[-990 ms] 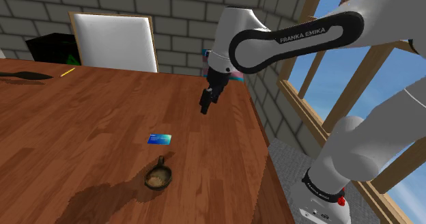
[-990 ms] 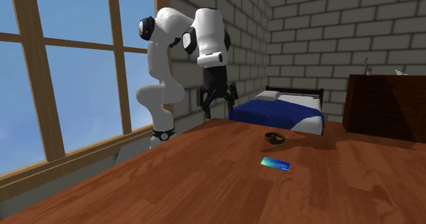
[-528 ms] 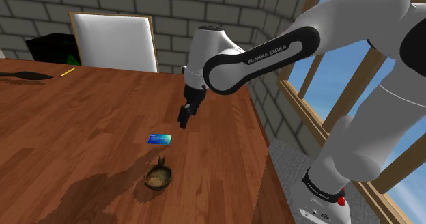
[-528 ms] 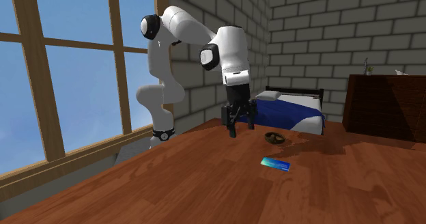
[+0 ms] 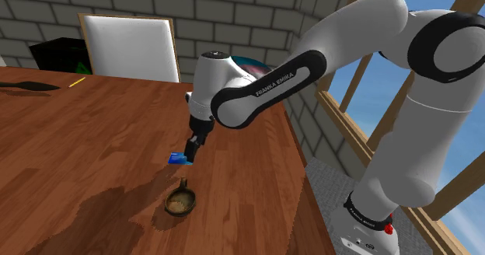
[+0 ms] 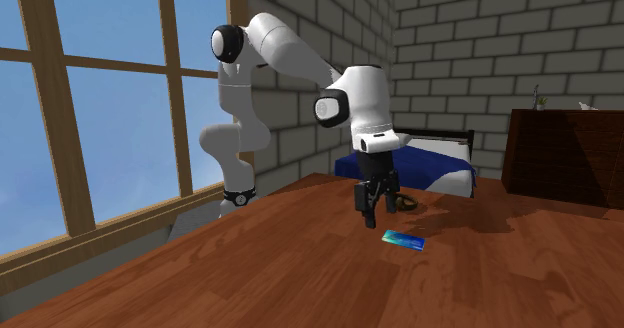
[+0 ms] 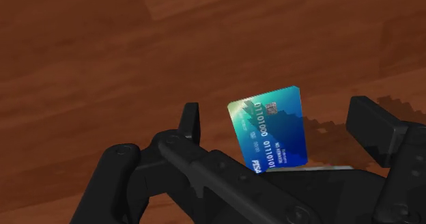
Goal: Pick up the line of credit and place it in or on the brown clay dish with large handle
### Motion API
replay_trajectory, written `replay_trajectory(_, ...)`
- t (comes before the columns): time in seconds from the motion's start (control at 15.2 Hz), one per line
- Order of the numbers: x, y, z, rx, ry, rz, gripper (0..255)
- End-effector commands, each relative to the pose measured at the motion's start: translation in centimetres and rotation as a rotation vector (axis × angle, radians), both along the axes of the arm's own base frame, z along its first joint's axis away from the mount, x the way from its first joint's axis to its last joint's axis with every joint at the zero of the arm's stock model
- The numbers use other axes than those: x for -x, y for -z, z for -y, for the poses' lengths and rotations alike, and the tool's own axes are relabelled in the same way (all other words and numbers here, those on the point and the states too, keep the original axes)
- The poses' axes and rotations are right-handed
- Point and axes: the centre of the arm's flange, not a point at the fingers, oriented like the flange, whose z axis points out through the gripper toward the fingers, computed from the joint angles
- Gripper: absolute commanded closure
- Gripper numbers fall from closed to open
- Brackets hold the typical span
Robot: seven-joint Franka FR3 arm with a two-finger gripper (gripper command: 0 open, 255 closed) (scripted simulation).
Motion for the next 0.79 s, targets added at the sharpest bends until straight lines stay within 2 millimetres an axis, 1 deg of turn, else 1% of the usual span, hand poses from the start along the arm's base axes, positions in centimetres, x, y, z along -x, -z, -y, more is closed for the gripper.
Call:
replay_trajectory(0.0,-0.2,0.9,-0.3,0.0,-0.002,0.001,0)
replay_trajectory(0.26,-0.4,2.8,-0.5,0.0,-0.002,0.001,0)
replay_trajectory(0.73,-0.4,2.8,-0.5,0.0,-0.002,0.001,0)
